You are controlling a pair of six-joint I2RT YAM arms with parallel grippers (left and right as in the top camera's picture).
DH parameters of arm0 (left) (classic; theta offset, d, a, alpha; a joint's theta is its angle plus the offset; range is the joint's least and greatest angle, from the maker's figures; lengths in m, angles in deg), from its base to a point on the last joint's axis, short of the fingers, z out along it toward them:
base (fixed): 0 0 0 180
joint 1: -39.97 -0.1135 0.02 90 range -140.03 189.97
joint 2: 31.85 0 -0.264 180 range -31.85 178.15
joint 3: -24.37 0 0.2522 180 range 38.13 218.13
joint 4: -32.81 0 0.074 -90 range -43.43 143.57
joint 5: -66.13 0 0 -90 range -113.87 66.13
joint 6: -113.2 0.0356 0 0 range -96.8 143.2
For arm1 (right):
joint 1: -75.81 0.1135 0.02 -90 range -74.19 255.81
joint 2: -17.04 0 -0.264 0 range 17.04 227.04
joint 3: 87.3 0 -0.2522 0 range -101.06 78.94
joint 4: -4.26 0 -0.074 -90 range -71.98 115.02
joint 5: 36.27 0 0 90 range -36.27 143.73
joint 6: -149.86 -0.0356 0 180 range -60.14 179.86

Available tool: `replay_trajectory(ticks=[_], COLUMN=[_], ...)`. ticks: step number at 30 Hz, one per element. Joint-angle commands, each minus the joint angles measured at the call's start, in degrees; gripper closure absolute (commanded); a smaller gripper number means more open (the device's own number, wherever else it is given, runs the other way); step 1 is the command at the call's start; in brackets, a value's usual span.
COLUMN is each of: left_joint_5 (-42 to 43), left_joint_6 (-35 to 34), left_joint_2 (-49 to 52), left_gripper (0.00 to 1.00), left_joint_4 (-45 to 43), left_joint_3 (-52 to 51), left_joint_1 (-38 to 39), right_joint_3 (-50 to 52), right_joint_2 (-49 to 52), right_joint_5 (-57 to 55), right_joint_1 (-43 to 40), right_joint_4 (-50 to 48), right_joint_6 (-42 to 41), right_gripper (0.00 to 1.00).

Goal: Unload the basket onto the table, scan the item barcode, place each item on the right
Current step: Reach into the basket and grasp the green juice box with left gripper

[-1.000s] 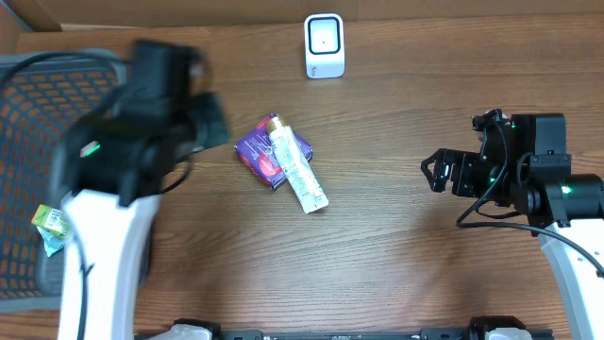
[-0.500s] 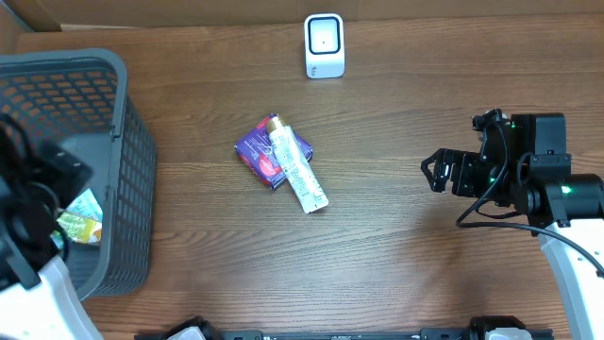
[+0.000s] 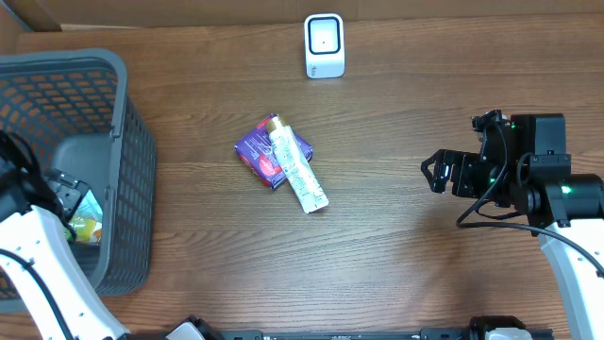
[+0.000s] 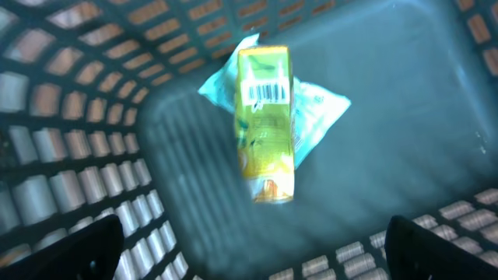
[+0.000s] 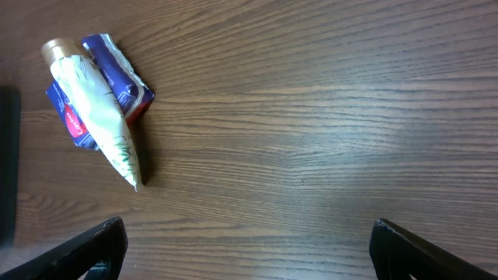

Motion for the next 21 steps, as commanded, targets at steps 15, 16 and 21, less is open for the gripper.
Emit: replay_trajectory(ticks=[15, 16, 21], left_joint_5=[3.67, 3.67, 3.65], left_joint_6=[6.78, 6.78, 6.36], left_joint_2=[14.32, 15.28, 17.92], left_gripper=[0.05, 0.07, 0.18], left_joint_4=[-14.29, -14.19, -13.9], left_joint_3=[-12.09, -12.09, -12.09], left_joint_1=[-0.52, -0.52, -0.52], right_joint_3=[-1.81, -1.81, -1.81], right_joint_2=[0.07, 0.07, 0.07], right_joint_5=[0.11, 0.11, 0.11], right_joint_1=[0.33, 0.33, 0.33], right_joint_4=[0.15, 0.33, 0.59], right_joint_6=[0.04, 0.07, 0.07], right_gripper=[0.0, 0.0, 0.0])
